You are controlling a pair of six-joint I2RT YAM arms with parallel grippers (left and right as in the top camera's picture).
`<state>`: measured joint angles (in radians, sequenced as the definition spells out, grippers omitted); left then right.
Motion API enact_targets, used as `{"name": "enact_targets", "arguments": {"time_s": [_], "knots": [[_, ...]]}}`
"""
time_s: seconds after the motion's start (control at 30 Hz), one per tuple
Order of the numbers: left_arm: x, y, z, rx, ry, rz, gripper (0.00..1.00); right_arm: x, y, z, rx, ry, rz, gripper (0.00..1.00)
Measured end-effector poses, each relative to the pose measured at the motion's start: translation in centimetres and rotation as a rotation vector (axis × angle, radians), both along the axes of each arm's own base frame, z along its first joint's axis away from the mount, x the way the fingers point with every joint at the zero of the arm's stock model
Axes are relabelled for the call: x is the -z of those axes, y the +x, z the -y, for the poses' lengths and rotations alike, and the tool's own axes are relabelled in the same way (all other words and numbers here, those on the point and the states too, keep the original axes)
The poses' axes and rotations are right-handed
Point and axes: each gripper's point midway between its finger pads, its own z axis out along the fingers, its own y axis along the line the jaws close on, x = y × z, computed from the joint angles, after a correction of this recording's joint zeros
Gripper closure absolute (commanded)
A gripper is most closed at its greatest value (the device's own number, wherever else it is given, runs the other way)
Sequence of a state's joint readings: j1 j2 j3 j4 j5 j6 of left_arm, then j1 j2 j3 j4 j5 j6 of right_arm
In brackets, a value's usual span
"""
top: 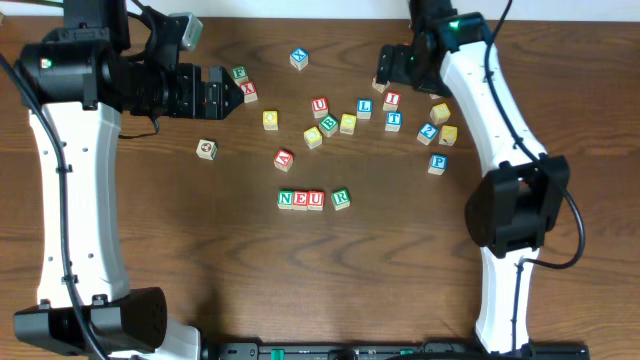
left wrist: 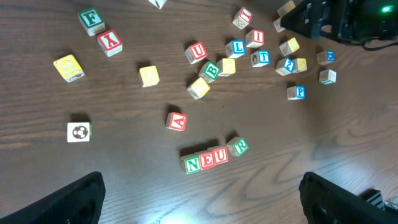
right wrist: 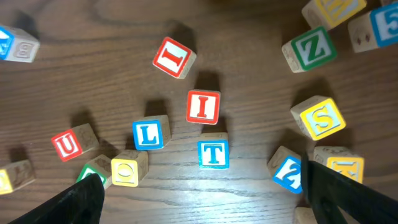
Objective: Spell out NEURIPS
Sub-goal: 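Move the right gripper forward toward the back-center blocks, then position the right gripper above the red I block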
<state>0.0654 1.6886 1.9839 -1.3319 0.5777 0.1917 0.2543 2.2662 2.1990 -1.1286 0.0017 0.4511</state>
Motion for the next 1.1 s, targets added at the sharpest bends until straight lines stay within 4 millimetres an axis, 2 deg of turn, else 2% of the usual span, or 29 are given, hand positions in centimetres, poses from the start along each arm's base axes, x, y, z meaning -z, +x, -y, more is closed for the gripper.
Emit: {"name": "enact_targets", "arguments": {"time_s": [0.2,0.43,0.63,1.1], "knots": [[0.0,0.0,0.0,0.000,0.000,0.000,0.02,1.5,-0.3,-1.3,0.025,-0.022,-0.021,0.06],[0.0,0.0,0.0,0.000,0.000,0.000,0.02,2.8,-0.2,-0.9,0.097,-0.043,-0.041,0.09],[0.0,0.0,0.0,0.000,0.000,0.000,0.02,3.1,-0.1,-0.4,0.147,-0.055,-0.041,0.15],[0.0,0.0,0.0,0.000,0.000,0.000,0.02,3.5,-0.4,-0.4,0.149,-0.054,-0.062,0.14]]}}
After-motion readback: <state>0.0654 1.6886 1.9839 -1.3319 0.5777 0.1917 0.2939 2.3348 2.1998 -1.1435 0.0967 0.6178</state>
